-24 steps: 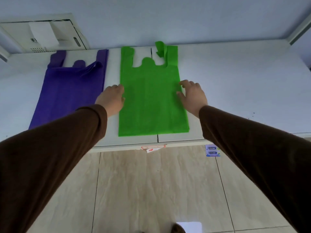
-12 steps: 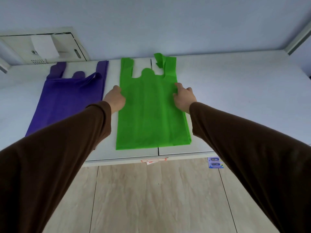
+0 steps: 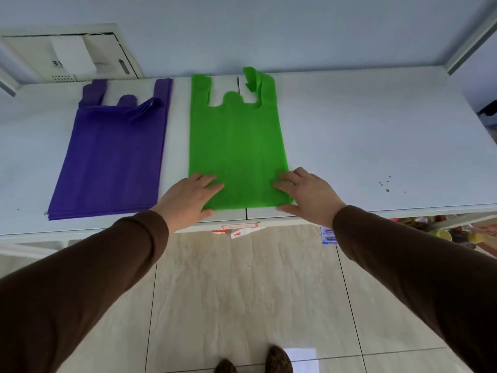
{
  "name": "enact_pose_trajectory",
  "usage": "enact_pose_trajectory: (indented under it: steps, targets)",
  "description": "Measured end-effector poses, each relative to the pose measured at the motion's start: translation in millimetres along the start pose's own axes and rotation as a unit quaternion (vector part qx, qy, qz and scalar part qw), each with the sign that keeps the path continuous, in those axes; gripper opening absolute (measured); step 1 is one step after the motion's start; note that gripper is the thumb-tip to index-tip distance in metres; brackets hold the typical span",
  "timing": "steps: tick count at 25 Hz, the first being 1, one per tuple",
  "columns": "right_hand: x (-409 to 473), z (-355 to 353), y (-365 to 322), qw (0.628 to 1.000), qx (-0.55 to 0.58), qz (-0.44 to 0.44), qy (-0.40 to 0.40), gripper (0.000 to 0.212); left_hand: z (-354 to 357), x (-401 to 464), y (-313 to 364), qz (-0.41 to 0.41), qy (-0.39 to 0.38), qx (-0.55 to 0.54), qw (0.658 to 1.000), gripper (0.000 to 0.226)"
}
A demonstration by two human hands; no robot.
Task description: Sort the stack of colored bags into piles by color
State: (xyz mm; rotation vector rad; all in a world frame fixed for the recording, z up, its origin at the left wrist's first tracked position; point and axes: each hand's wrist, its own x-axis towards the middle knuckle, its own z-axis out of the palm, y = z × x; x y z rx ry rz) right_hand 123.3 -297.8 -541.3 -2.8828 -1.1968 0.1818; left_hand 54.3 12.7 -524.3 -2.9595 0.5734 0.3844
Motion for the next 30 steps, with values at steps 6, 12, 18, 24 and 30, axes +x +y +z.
enact_pose_trajectory:
  steps: [6,12,18,24,30]
  targets:
    - [-3,4,-7,0.997,0.050,0.058,-0.001,0.052,5,0,9,-0.101,-0.024,-0.083,0.991,0.071]
    - [-5,7,-15,0.997,0.026,0.073,-0.011,0.063,7,0,17,-0.100,-0.006,-0.072,0.992,0.067]
    - [-9,-2,-30,0.990,0.052,0.124,-0.053,0.055,-8,-15,22,-0.099,-0.054,-0.062,0.992,0.067]
    - [-72,-129,-85,0.985,0.153,0.080,-0.016,0.042,-116,-107,58,-0.063,-0.012,-0.142,0.988,0.051]
    - [-185,-374,-168,0.971,0.217,-0.028,0.097,0.030,-317,-263,95,-0.046,0.114,-0.227,0.966,0.050]
